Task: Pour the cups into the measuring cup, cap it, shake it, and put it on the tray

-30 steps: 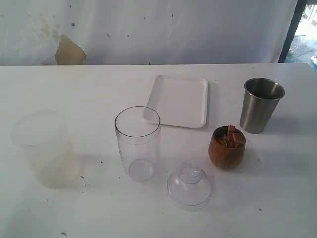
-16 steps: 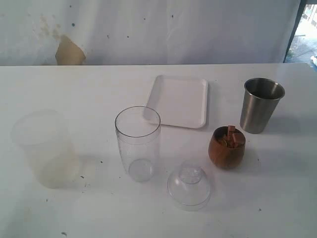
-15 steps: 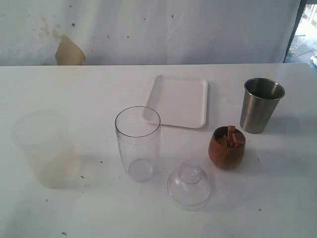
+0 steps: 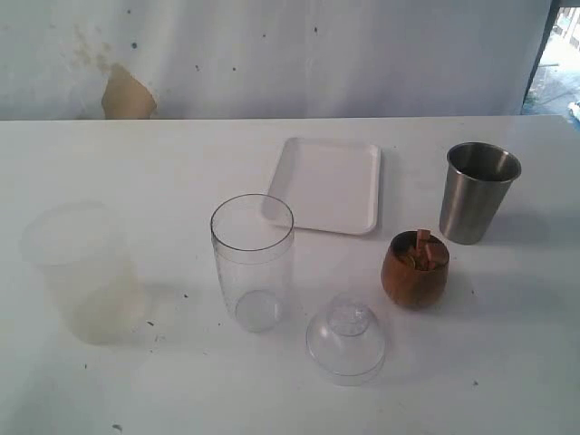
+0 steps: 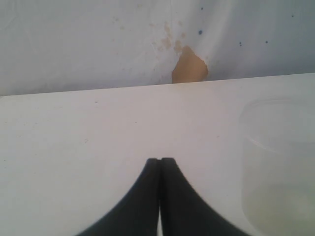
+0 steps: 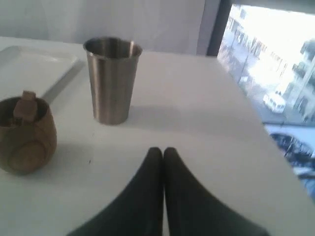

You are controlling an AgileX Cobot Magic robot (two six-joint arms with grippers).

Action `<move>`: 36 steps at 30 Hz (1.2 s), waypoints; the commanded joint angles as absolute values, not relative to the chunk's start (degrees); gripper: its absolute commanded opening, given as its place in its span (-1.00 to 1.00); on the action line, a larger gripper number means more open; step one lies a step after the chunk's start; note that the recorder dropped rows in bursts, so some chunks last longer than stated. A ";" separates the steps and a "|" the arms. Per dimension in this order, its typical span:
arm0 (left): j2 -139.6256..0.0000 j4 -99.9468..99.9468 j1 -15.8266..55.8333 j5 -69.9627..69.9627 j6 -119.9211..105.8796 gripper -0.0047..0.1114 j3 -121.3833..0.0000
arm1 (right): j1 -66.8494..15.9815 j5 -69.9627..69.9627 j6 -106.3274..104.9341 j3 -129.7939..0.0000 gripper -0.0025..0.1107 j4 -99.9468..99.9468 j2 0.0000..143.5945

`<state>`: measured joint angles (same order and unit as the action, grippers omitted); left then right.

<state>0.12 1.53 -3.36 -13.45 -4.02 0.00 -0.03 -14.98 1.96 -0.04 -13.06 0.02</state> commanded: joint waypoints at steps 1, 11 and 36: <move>0.00 0.87 -3.32 -13.27 -3.91 -0.92 0.00 | 0.00 -0.34 1.29 0.00 -0.96 -18.88 0.00; 0.00 0.87 -3.32 -13.27 -3.91 -0.92 0.00 | 0.00 23.30 12.92 0.00 -0.96 -17.39 0.00; 0.00 0.87 -3.32 -13.27 -3.91 -0.92 0.00 | 0.00 27.91 18.31 -5.13 0.45 -14.71 35.07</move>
